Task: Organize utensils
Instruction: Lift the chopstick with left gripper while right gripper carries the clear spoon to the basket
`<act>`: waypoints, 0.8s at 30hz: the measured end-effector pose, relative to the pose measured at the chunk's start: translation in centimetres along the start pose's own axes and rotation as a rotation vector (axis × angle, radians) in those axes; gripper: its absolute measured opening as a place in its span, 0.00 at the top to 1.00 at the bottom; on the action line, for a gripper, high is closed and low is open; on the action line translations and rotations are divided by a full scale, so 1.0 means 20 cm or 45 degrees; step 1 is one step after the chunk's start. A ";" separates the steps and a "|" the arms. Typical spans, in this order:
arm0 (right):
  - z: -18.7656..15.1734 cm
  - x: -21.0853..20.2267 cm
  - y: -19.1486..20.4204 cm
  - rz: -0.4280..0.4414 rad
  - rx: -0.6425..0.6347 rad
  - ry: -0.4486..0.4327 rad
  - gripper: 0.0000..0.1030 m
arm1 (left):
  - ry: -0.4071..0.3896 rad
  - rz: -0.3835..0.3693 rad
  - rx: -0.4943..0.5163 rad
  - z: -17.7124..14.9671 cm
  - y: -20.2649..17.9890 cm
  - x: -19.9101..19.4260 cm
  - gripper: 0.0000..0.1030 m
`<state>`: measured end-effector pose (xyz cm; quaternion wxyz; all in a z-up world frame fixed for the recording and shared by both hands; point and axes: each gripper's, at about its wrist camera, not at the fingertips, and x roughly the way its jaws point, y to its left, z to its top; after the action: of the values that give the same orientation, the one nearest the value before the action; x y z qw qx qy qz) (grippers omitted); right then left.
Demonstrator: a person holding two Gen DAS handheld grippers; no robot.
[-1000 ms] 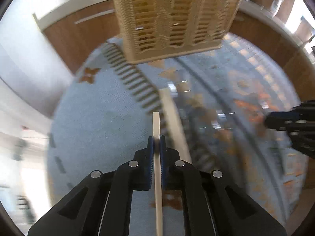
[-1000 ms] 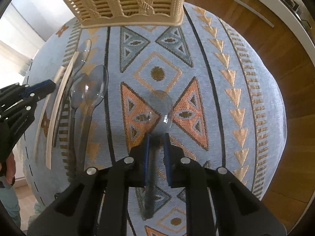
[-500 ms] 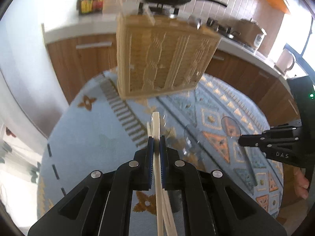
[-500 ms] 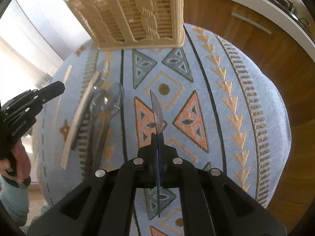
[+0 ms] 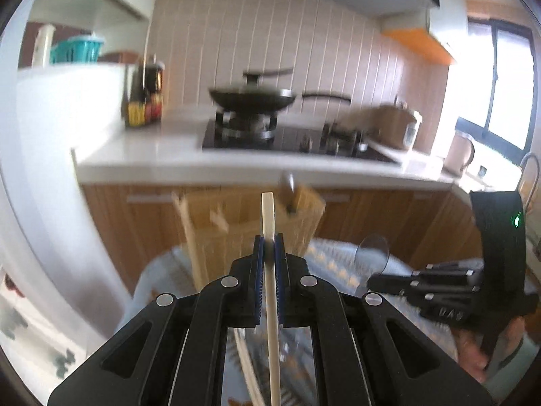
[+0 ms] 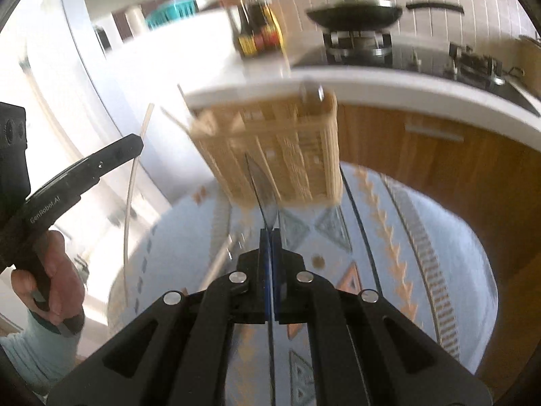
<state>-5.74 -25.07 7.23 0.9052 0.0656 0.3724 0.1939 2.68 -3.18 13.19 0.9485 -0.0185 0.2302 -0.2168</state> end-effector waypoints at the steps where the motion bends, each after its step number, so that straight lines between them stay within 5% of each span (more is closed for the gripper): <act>1: 0.03 -0.01 0.01 0.012 0.003 -0.027 1.00 | -0.028 0.005 0.000 0.02 -0.01 -0.01 0.97; 19: 0.49 -0.21 0.05 0.041 0.035 -0.330 1.00 | -0.559 0.012 -0.203 0.41 0.06 0.01 0.97; 24: 0.61 -0.15 0.03 -0.024 0.005 -0.368 1.00 | -0.696 0.102 -0.247 0.45 0.06 0.09 0.97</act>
<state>0.66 -25.47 17.96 0.9511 0.0912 0.2390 0.1732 8.56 -3.41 20.25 0.9769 -0.1580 -0.0138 -0.1432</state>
